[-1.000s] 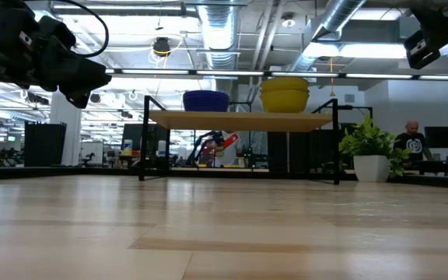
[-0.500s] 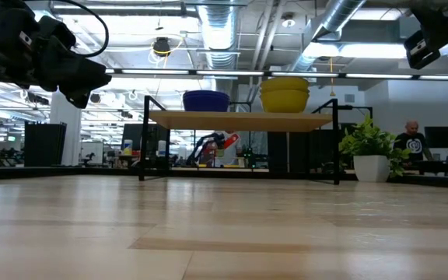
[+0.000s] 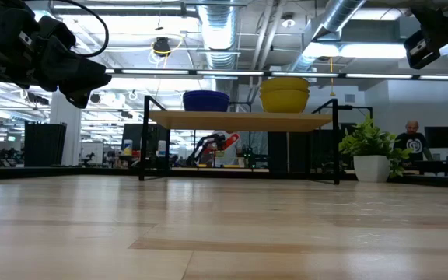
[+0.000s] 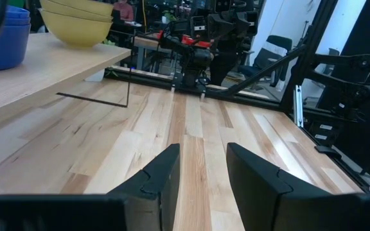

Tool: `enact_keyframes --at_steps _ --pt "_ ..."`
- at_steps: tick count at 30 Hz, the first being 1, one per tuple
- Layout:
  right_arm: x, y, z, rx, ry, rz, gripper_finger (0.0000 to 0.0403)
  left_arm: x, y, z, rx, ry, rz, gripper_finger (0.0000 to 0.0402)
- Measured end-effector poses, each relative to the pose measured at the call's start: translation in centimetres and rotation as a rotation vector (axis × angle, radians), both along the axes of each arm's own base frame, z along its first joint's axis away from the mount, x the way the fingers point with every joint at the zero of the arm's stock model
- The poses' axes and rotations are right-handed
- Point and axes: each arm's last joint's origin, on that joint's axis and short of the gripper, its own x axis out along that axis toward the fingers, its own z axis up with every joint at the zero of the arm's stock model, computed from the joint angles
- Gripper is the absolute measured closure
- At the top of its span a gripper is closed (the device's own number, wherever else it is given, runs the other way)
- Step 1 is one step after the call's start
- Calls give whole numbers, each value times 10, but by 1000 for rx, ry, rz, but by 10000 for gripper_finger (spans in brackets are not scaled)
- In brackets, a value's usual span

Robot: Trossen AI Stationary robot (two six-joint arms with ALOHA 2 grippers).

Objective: Pick & Place Mini bowls
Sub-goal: Return to Home Position

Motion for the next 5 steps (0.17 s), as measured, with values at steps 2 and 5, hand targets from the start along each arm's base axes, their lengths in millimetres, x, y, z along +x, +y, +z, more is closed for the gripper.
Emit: enact_keyframes --at_steps 2,5 --pt "0 0 0 0 0 0 227 0 0 0 0 0 0 275" --pt "0 0 0 0 0 0 225 0 0 0 0 0 0 275"
